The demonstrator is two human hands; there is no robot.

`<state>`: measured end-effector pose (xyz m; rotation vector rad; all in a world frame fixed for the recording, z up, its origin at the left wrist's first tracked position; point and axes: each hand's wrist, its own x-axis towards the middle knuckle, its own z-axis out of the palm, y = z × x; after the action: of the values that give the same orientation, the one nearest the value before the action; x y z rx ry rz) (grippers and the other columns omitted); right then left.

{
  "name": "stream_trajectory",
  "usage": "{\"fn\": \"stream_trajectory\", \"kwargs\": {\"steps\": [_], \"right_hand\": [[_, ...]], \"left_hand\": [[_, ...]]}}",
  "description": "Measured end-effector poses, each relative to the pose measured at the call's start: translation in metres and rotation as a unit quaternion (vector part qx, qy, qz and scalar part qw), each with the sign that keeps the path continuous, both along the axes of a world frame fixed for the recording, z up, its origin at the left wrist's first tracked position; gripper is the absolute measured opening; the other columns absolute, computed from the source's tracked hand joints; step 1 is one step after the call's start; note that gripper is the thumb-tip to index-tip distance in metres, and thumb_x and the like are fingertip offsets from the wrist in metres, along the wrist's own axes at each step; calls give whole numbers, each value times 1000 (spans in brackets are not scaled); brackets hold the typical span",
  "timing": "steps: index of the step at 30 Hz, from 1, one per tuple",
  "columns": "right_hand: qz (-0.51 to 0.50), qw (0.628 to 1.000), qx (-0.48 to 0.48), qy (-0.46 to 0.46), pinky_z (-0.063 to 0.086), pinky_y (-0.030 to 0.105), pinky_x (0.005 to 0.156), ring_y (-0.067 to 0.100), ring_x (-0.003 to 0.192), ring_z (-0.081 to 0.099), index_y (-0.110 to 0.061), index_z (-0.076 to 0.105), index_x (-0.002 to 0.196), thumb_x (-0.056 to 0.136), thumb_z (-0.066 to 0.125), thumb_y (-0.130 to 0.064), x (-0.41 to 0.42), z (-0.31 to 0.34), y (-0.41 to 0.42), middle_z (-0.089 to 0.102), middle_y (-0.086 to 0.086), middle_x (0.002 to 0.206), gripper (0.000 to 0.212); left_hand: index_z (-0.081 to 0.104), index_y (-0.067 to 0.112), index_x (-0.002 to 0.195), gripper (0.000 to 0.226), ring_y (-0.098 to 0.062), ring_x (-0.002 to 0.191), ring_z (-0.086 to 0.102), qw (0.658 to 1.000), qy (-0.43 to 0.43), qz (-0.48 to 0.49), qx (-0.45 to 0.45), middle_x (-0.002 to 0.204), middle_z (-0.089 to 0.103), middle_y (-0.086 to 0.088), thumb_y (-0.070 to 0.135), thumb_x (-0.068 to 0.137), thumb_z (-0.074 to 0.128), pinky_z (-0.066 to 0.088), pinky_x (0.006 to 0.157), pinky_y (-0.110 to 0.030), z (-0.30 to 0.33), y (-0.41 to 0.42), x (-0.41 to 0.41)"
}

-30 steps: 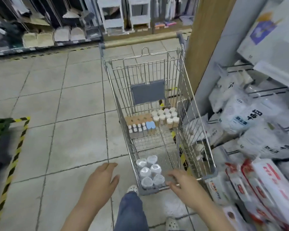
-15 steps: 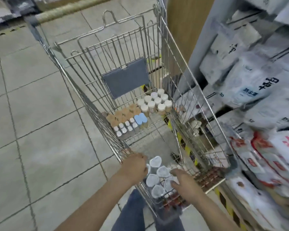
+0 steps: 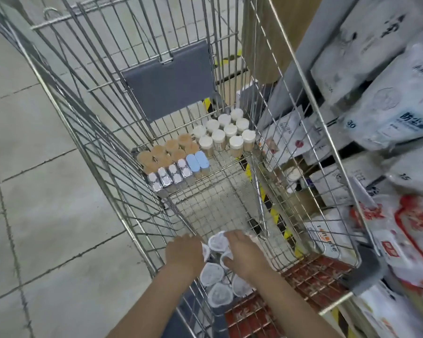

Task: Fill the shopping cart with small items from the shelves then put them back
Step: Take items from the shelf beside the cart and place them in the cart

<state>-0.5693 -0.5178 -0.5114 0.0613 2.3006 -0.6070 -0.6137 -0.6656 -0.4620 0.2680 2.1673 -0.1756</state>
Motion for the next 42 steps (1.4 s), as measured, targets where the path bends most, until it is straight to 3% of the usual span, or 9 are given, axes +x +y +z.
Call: {"fn": "stream_trajectory", "kwargs": {"steps": [3,10,20,24,29,32,36,39,42], "right_hand": [[44,999,24,3,42,36,100,27,126,41,-18,26,147,90,63,-33,-8,-25,-9,26,7,150,70],[30,999,12,-6,45,33,91,24,117,50,-21,34,142,87,66,-29,-17,-55,-18,39,5,144,64],[-142,983,-73,85,48,33,87,19,114,53,-24,42,138,87,65,-31,-2,-16,26,45,-3,139,56],[-166,977,-82,108,48,30,89,14,118,51,-26,41,140,87,65,-40,17,2,49,45,-9,140,60],[-228,959,-111,130,45,26,89,13,114,53,-24,47,135,84,70,-32,34,23,64,49,-10,131,56],[-273,945,-117,137,43,25,93,8,112,49,-24,46,134,85,70,-28,35,32,70,47,-13,127,55],[-353,915,-136,142,42,19,82,6,102,52,-26,47,129,83,74,-23,37,57,72,52,-14,117,53],[-419,880,-150,166,46,16,75,4,97,57,-28,49,119,80,76,-20,42,83,70,56,-14,108,48],[-465,848,-153,203,52,30,85,7,99,59,-32,52,115,78,77,-14,49,114,65,59,-10,110,48]], "left_hand": [[39,11,136,41,-28,125,44,1000,0,5,-3,135,48,-11,24,98,40,41,95,-39,-8,4,3],[42,10,131,36,-27,119,49,999,-17,29,-15,129,51,-10,23,98,39,41,91,-37,-14,9,7],[47,11,125,38,-25,120,50,986,3,164,-42,128,54,-7,31,93,49,40,93,-35,-47,23,13],[49,16,126,44,-21,121,48,988,7,122,-90,126,57,-2,44,92,51,38,92,-33,-72,26,17],[54,22,122,34,-16,112,57,988,9,109,-106,116,63,6,36,91,57,31,98,-35,-82,31,15],[52,19,122,41,-19,108,60,986,54,150,-45,117,62,1,40,88,62,40,92,-34,-70,34,4],[45,12,121,53,-24,104,58,966,133,200,98,116,59,-6,36,82,71,48,79,-34,-31,37,-11],[45,12,123,65,-20,93,54,923,167,256,235,112,60,-9,30,71,81,49,79,-31,9,29,-20],[47,18,121,65,-19,92,58,876,138,312,342,110,56,-2,23,68,84,54,83,-40,59,12,-24]]}}
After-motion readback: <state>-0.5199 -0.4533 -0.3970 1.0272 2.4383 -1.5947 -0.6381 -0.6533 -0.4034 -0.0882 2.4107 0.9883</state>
